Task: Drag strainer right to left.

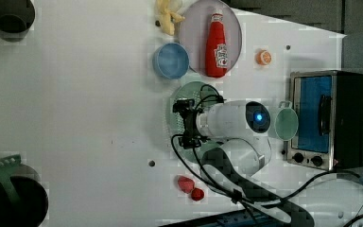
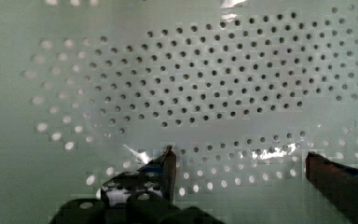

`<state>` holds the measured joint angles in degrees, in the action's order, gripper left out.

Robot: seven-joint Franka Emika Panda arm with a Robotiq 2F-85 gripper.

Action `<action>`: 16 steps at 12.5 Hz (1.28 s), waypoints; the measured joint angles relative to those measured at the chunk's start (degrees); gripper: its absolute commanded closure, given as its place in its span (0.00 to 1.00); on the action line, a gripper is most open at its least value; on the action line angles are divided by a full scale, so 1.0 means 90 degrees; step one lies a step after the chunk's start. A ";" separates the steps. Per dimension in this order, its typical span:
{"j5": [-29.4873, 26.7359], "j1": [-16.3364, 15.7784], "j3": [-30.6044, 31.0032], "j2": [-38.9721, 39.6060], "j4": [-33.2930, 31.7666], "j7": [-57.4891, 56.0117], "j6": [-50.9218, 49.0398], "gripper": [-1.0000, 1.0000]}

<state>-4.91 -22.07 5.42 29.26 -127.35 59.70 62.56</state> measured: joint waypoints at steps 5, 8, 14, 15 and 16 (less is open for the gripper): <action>-0.0248 -0.0396 0.0113 0.0174 0.0535 0.0242 -0.0174 0.00; -0.0289 -0.0746 0.0053 0.0382 0.0920 0.0758 -0.0267 0.00; -0.0540 -0.1234 -0.0135 0.0842 0.1461 0.1187 -0.0261 0.00; -0.0632 -0.1284 -0.0133 0.0898 0.1473 0.1206 -0.0230 0.00; -0.0815 -0.1309 -0.0079 0.0936 0.1473 0.1219 -0.0187 0.00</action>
<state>-12.25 -33.85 4.71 37.68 -114.09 70.67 60.88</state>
